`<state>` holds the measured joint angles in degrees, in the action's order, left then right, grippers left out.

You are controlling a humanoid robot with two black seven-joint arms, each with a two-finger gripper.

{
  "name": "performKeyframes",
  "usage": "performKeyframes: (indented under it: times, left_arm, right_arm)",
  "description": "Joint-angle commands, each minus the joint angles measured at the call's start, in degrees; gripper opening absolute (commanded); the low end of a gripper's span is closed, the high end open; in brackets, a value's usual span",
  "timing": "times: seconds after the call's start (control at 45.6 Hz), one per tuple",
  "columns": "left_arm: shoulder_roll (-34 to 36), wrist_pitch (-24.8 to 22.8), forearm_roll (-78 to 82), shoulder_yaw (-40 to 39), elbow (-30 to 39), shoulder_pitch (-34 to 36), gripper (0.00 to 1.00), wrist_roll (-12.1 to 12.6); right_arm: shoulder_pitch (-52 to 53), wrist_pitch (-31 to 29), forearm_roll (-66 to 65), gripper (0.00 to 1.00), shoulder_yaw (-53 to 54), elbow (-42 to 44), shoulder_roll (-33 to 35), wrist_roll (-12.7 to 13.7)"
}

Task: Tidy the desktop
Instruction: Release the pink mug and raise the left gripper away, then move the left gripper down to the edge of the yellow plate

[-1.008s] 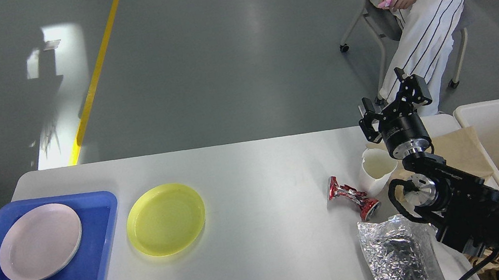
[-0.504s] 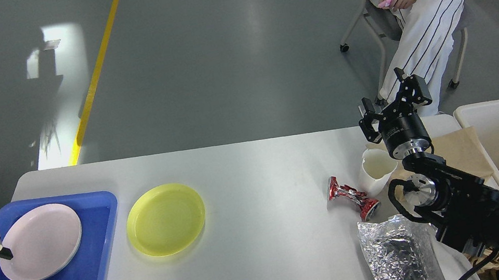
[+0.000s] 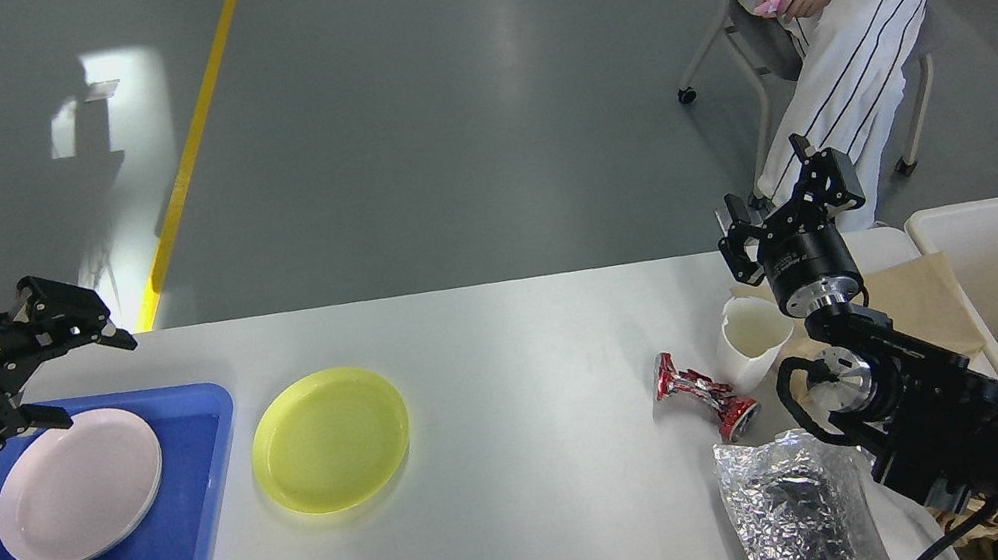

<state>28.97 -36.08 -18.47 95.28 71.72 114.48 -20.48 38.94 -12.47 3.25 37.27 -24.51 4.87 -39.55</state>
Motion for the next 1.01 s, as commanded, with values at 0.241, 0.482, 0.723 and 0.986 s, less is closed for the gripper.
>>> performKeyframes:
  times: [0.241,0.482,0.723,0.986]
  left_arm:
    - [-1.99,16.31,-0.07,-7.13,-0.44,-2.25,0.96,-0.09]
    - [-3.57,15.34,0.1,-7.13,-0.44,-2.6,0.96,0.0]
    - [-3.66,15.16,0.1,-6.95,-0.44,-2.6,0.96,0.0]
    - [-5.07,15.16,0.1,-6.96,-0.44,-3.21,0.96,0.0]
  right_arm:
    - [0.0,0.07,0.0,1.0,-0.09,-0.01,-0.12,0.0]
    - [0.0,-0.01,0.0,1.0,-0.09,-0.01,-0.04,0.0]
    - [-0.09,-0.01,0.0,1.0,-0.09,-0.01,0.05,0.0]
    - [-0.09,-0.01,0.0,1.0,-0.09,-0.01,0.05,0.0]
